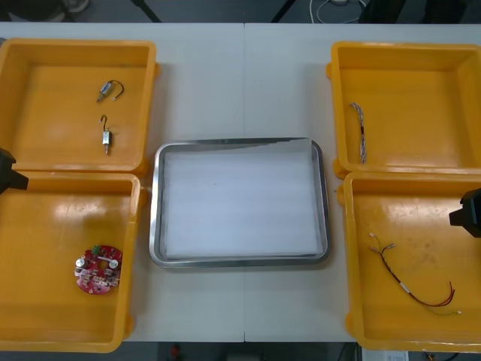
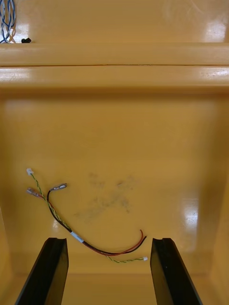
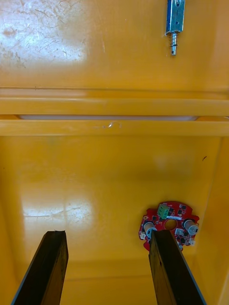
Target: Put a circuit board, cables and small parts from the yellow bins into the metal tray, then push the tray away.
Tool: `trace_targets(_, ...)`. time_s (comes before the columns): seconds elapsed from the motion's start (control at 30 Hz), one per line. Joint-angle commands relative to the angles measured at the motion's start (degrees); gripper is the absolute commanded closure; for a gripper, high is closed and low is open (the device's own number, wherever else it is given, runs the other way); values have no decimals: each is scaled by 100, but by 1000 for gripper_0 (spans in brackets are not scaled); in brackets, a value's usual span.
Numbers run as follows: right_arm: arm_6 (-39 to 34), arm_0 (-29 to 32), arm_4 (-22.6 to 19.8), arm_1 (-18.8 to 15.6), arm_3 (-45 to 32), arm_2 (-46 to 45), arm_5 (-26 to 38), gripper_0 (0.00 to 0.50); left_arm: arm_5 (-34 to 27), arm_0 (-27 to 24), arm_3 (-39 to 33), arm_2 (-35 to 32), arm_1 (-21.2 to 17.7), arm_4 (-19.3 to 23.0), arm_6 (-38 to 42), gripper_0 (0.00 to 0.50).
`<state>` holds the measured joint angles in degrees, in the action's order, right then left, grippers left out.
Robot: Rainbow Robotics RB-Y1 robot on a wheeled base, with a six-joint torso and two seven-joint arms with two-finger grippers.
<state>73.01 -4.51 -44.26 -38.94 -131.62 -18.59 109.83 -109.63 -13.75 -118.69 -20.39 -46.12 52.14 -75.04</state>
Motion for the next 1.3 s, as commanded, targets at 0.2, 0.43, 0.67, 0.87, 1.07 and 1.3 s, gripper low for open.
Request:
trace_targets(0.2, -155, 64, -47, -202, -22, -180, 17, 0, -37, 83, -172, -96, -222, 41, -344, 0)
trace_targets(0.43, -155, 64, -47, -202, -22, -180, 17, 0, -37, 83, -172, -96, -222, 41, -344, 0)
trace_targets(0.67, -155, 64, -47, -202, -22, -180, 17, 0, -37, 83, -172, -96, -222, 41, -344, 0)
trace_targets(0.87, -155, 64, -47, -202, -22, -180, 17, 0, -37, 171, -102, -26, 6, 59, -344, 0)
trace_targets(1.07, -147, 56, -38, -193, -13, -206, 17, 0, -37, 127, -181, -26, 15, 77, -335, 0)
trace_targets(1.3, -138, 293, -188, -263, -162, -241, 17, 0, -37, 443, -462, 62, 15, 103, -300, 0)
